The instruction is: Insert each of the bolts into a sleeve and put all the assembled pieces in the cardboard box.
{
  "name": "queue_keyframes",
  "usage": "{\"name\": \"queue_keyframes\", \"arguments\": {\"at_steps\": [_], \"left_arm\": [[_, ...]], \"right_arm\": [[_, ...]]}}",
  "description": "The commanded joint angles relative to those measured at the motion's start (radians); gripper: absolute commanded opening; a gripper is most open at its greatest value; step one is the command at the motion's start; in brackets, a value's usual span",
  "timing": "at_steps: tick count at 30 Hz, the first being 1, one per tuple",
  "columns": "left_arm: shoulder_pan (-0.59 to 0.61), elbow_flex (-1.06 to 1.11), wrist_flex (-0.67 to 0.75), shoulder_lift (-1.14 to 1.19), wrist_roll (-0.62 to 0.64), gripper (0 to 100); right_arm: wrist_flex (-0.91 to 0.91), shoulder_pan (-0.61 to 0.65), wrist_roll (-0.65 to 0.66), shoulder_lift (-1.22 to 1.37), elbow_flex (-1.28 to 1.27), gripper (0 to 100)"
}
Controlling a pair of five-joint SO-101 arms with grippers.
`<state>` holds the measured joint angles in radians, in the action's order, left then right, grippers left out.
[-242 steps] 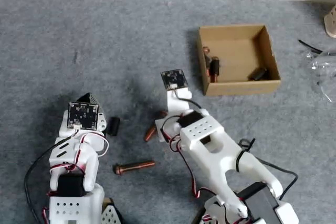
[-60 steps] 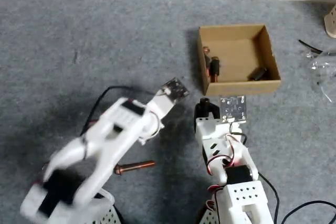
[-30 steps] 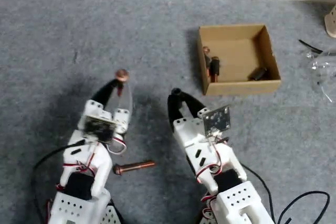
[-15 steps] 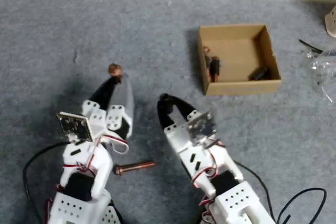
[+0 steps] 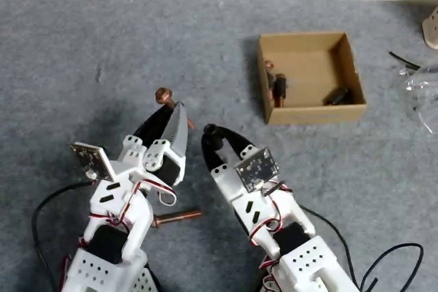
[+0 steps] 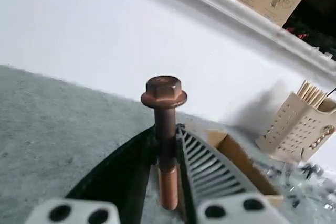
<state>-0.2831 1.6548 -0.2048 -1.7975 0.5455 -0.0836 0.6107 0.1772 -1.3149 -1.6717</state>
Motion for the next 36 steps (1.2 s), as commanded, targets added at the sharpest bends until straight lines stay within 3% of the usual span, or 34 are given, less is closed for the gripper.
{"name": "queue_keyframes", "arguments": {"at_steps": [1,6,13,26,36], "left_arm": [[-0.044,-0.073,0.078,-0.019,0.009,1],[-0.128,-0.053,0.120,-0.019,0.005,1],[-0.143,-0.036,0.120,-0.016,0.002,1],[-0.134,0.027,0.121,-0.016,-0.002,1],[-0.038,0.041,0.120,-0.012,0.000,1]], "right_arm": [[-0.008,0.013,0.012,-0.012,-0.099,0.5],[-0.008,0.013,0.012,-0.012,-0.099,0.5],[-0.007,0.013,0.014,-0.015,-0.099,0.5],[-0.007,0.013,0.014,-0.016,-0.099,0.5],[-0.007,0.013,0.014,-0.016,-0.097,0.5]]}}
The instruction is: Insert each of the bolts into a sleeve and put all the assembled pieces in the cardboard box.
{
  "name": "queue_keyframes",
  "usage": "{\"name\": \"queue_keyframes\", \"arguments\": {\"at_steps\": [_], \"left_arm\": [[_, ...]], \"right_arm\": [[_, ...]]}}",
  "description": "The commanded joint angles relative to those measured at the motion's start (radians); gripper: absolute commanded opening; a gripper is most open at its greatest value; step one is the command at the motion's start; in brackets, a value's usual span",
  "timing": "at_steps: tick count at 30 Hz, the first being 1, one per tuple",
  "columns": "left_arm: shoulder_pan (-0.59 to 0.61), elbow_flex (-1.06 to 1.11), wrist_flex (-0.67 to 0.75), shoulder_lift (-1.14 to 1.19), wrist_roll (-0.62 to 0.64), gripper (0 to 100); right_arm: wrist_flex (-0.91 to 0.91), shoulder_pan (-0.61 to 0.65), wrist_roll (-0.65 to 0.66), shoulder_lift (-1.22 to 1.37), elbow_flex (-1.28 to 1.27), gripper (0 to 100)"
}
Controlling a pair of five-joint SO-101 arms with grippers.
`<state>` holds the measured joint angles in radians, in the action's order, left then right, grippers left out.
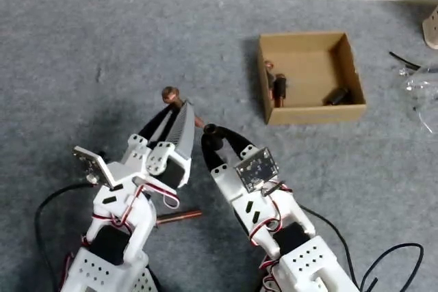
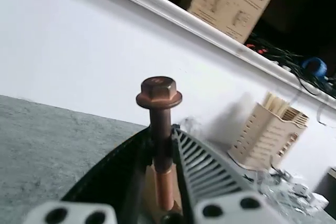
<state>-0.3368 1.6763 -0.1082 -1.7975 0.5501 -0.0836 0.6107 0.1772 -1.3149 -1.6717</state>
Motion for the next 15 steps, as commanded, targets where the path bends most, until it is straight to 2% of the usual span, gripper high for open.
{"name": "queue_keyframes", "arguments": {"at_steps": [1,15], "left_arm": [[0.013,0.019,0.021,-0.012,-0.005,1],[-0.053,0.019,0.005,-0.010,-0.003,1]], "right_arm": [[-0.007,0.013,0.014,-0.016,-0.097,0.5],[-0.004,0.013,0.015,-0.016,-0.097,0.5]]}}
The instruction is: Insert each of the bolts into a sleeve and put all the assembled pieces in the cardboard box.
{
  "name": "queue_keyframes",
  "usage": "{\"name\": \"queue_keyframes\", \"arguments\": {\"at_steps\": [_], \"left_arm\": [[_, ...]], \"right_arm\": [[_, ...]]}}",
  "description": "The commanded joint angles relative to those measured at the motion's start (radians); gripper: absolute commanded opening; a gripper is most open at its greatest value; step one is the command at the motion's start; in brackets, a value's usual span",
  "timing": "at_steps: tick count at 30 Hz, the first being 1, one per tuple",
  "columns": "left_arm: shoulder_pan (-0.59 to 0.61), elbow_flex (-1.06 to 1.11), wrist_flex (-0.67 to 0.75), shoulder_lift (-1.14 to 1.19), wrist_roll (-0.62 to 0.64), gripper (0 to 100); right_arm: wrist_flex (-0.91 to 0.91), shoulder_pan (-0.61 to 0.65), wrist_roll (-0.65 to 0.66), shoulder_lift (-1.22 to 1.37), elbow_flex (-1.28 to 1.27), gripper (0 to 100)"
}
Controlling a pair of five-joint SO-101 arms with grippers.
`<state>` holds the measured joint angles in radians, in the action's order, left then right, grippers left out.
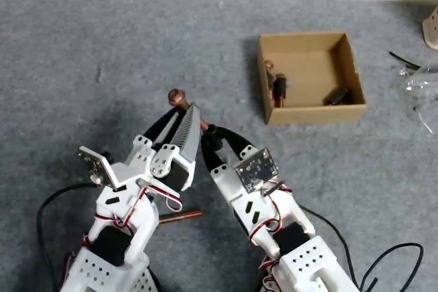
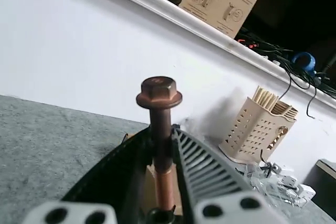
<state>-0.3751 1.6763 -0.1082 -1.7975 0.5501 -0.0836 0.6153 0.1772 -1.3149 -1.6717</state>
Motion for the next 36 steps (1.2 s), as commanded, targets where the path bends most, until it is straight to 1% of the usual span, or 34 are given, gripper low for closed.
{"name": "queue_keyframes", "arguments": {"at_steps": [1,3,6,9,20,23,26,29,36], "left_arm": [[-0.016,0.019,-0.015,-0.010,-0.003,1],[-0.033,0.019,-0.049,-0.010,-0.005,1],[-0.048,0.019,-0.051,-0.010,-0.009,1],[-0.048,0.019,-0.051,-0.010,-0.064,1],[-0.059,0.019,-0.051,-0.001,-0.068,1],[-0.056,0.018,-0.048,0.051,-0.068,1],[-0.051,0.016,0.017,0.133,-0.068,1],[-0.051,-0.002,0.075,0.214,-0.071,1],[-0.061,-0.013,0.081,0.320,-0.068,1]], "right_arm": [[-0.004,0.008,0.015,-0.016,-0.097,0.5],[-0.004,0.008,0.015,-0.016,-0.097,0.5],[-0.004,0.008,0.015,-0.016,-0.097,0.5],[-0.004,0.008,0.015,-0.016,-0.097,0.5],[-0.002,0.010,0.020,-0.016,-0.097,0.5],[-0.002,0.031,0.117,-0.016,-0.097,0.5],[-0.002,0.041,0.190,-0.018,-0.097,0.5],[-0.002,0.035,0.196,-0.018,-0.097,0.5],[-0.005,0.005,0.196,-0.018,-0.093,0.5]]}}
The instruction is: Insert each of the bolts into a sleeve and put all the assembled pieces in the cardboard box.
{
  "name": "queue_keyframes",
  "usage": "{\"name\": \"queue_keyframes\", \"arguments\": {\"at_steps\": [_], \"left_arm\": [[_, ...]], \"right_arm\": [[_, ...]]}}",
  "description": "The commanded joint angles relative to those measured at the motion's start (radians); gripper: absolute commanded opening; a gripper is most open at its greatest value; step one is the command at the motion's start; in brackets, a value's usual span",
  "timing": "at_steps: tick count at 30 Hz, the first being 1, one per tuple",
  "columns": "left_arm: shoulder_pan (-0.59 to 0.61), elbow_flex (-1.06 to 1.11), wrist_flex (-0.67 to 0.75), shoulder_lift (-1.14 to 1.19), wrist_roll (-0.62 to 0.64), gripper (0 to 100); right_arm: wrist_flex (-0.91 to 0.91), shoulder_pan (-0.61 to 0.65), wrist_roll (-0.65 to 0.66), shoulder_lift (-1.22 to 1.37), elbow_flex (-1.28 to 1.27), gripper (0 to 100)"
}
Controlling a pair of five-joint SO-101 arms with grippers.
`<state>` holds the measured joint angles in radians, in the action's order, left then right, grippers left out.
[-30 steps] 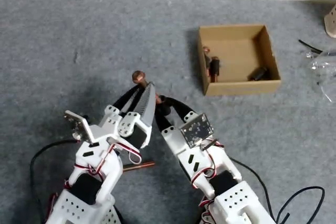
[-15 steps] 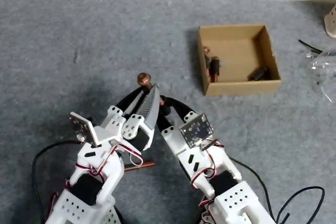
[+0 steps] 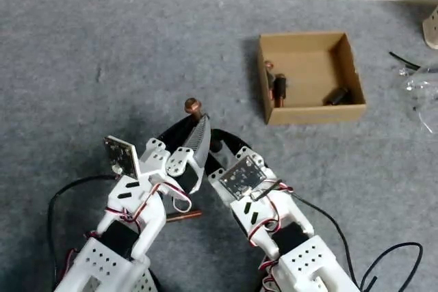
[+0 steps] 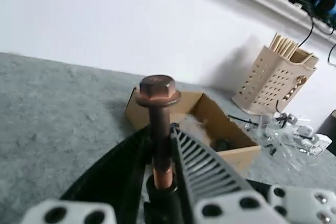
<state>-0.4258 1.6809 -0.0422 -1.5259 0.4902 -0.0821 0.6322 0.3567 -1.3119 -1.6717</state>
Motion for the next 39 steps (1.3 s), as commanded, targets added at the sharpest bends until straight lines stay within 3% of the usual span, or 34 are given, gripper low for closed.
{"name": "queue_keyframes", "arguments": {"at_steps": [1,20,26,36,39], "left_arm": [[-0.010,-0.016,0.014,0.048,-0.008,1],[-0.050,0.025,-0.057,0.047,-0.015,1],[-0.081,0.025,-0.072,0.047,-0.015,1],[-0.028,0.019,-0.064,0.047,-0.014,1],[0.022,0.005,-0.054,0.047,-0.008,9]], "right_arm": [[-0.007,-0.010,0.017,-0.021,-0.093,0.5],[-0.012,-0.058,0.012,-0.021,-0.091,0.5],[-0.012,-0.082,-0.222,-0.021,-0.094,0.5],[-0.012,-0.087,-0.222,-0.019,-0.096,0.5],[-0.012,-0.087,-0.222,-0.019,-0.096,0.5]]}}
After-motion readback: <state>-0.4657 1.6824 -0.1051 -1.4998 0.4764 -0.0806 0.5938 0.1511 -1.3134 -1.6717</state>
